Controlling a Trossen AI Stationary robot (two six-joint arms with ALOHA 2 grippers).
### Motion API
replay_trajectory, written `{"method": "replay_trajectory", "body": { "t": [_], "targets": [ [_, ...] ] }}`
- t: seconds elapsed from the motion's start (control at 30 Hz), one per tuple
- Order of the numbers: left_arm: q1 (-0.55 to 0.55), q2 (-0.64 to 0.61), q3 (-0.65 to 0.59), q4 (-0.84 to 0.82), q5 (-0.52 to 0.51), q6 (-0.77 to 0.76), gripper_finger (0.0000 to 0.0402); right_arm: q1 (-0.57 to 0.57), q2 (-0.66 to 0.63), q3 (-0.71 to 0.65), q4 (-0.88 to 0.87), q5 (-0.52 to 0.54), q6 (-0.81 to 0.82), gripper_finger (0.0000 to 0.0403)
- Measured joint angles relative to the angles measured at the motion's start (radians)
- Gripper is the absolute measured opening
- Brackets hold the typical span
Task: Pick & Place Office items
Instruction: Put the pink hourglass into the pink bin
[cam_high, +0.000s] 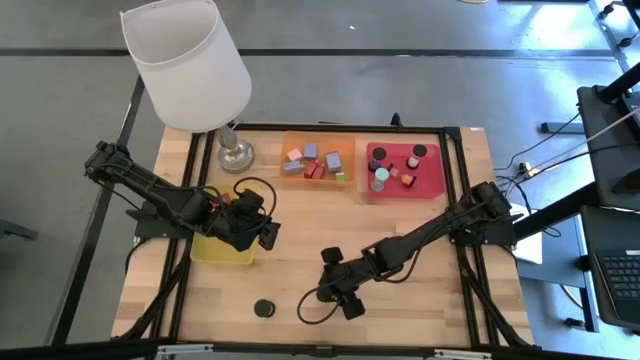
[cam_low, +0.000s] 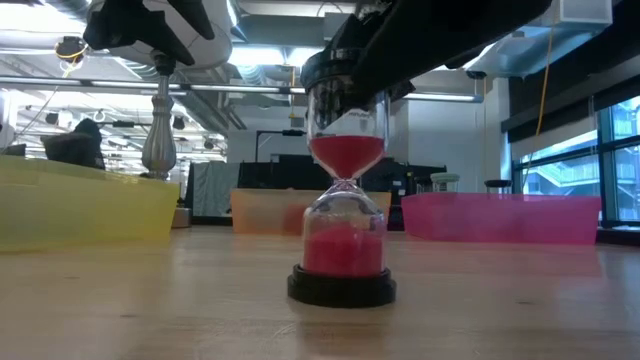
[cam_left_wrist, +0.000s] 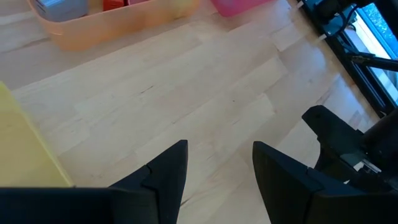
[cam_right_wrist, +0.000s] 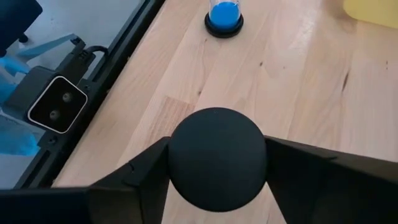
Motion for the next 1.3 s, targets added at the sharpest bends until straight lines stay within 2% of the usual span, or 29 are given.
{"method": "replay_trajectory", "body": {
  "t": [0.27,0.6,0.8,1.0,1.13,1.3],
  "targets": [
    [0.0,0.0,0.0,0.0,0.0,-0.001,0.0178,-0.077,-0.111,0.0,-0.141,-0.056,0.046,0.0215],
    [0.0,0.0,0.0,0.003,-0.001,-0.056,0.0178,-0.323,-0.406,-0.015,-0.477,0.038,-0.076,0.0215],
    [0.0,0.0,0.0,0.005,-0.017,-0.082,0.0178,-0.513,-0.687,-0.225,-0.483,0.044,-0.065,0.0215],
    [0.0,0.0,0.0,0.005,-0.097,-0.082,0.0178,-0.654,-0.966,-0.437,-0.501,0.055,0.013,0.0215],
    [0.0,0.0,0.0,0.005,-0.164,-0.08,0.0178,-0.698,-1.096,-0.51,-0.558,0.085,0.07,0.0215],
    [0.0,0.0,0.0,0.003,-0.218,-0.069,0.0178,-0.736,-1.183,-0.526,-0.7,0.159,0.128,0.0215]
  ]
}}
